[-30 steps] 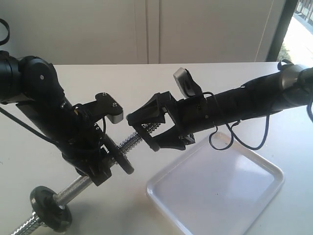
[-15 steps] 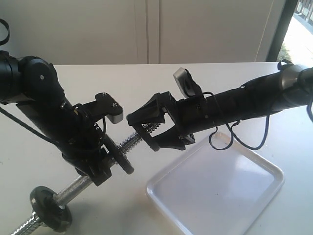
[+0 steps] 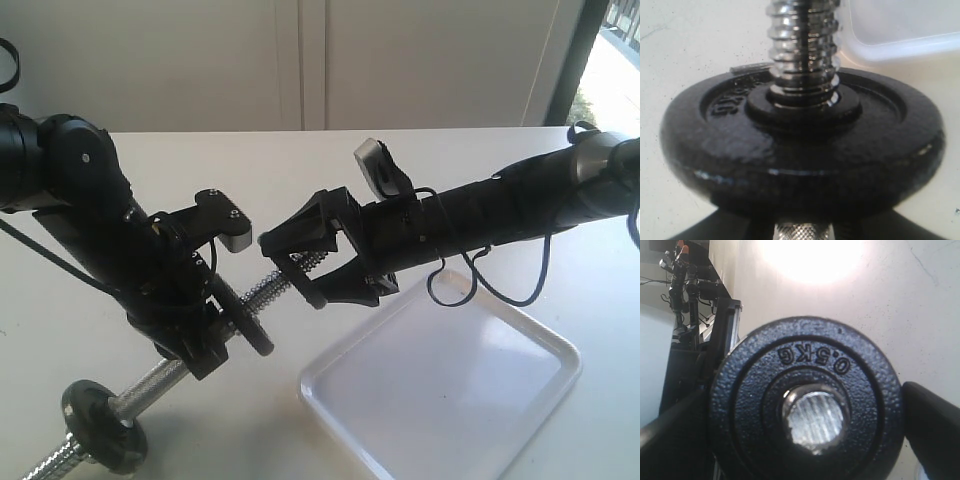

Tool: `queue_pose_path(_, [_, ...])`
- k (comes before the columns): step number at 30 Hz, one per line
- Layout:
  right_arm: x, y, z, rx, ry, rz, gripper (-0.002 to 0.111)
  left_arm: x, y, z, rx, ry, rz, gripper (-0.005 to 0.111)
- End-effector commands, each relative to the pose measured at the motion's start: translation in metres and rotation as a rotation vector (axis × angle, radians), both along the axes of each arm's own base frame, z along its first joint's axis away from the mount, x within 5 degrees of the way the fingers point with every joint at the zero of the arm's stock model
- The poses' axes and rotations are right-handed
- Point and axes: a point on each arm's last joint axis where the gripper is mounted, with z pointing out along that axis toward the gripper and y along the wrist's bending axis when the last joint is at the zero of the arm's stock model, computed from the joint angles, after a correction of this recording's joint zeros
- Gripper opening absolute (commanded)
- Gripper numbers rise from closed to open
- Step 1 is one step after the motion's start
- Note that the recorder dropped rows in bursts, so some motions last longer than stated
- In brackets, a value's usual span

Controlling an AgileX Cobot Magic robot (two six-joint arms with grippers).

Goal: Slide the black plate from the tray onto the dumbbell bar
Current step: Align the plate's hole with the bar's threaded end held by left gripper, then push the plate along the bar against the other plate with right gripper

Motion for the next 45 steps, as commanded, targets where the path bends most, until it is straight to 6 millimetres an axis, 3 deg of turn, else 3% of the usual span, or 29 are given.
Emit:
queue_pose_path(1, [-0.003,0.002,0.014,0.093,0.013,0.015,0.000,-0.003,-0.005,0.022,-0.107,-0.014,0.053,0.000])
queue_pose_path(14, [-0.003,0.003,0.014,0.093,0.013,0.017,0.000,-0.003,-0.005,0.022,-0.107,-0.014,0.053,0.000])
queue_pose_path(45, [-0.030,0.045,0.014,0.096,-0.026,0.162,0.000,-0.003,-0.005,0.022,-0.107,-0.013,0.052,0.000])
